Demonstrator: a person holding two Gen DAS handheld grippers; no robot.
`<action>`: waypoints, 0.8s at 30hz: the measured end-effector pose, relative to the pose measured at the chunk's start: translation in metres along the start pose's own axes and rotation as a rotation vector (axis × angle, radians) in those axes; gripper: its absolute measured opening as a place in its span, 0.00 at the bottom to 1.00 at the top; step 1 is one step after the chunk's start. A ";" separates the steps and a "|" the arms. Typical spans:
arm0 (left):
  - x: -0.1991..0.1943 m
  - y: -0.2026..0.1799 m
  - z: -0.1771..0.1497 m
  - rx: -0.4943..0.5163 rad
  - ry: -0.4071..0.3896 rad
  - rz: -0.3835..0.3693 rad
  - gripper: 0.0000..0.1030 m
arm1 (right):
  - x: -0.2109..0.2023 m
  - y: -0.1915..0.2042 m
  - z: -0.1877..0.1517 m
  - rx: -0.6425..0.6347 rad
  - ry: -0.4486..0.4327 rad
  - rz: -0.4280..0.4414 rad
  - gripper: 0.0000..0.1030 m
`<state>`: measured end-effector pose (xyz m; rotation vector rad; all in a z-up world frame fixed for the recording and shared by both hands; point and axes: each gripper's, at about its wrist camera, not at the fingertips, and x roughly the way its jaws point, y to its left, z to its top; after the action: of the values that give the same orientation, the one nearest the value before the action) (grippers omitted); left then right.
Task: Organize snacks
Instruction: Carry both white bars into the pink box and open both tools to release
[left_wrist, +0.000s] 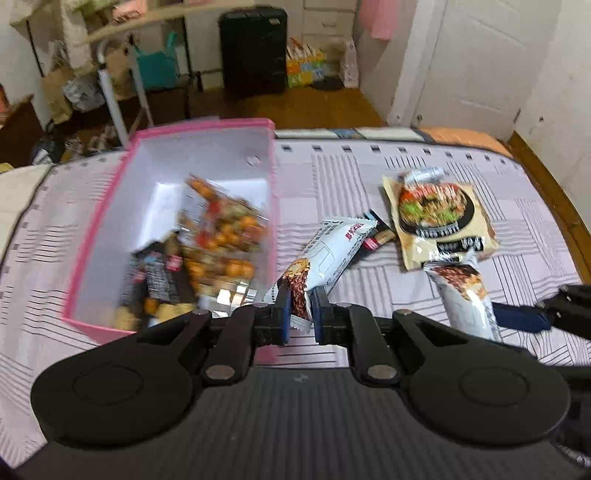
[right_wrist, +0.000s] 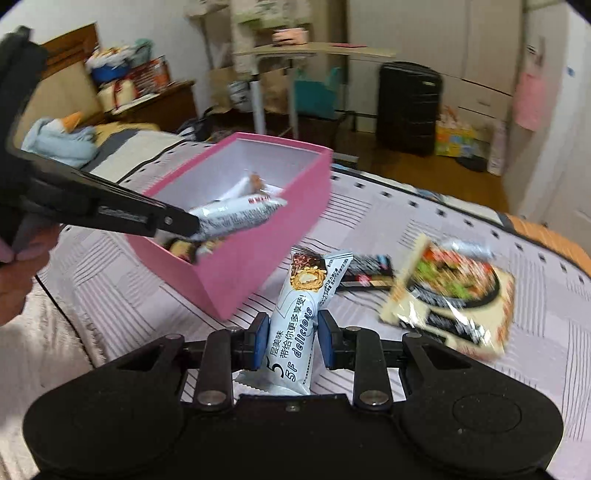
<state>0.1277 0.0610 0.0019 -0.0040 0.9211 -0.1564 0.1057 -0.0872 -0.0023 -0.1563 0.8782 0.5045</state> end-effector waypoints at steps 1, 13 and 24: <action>-0.008 0.006 0.001 -0.008 -0.010 0.006 0.11 | 0.000 0.006 0.008 -0.021 0.003 0.009 0.32; -0.057 0.094 0.010 -0.157 -0.090 0.070 0.11 | 0.035 0.060 0.106 -0.175 0.130 0.073 0.31; 0.002 0.127 0.006 -0.261 -0.026 0.111 0.11 | 0.096 0.083 0.123 -0.368 0.171 0.139 0.31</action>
<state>0.1510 0.1858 -0.0049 -0.1962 0.9084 0.0675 0.2023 0.0605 0.0086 -0.4826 0.9609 0.7896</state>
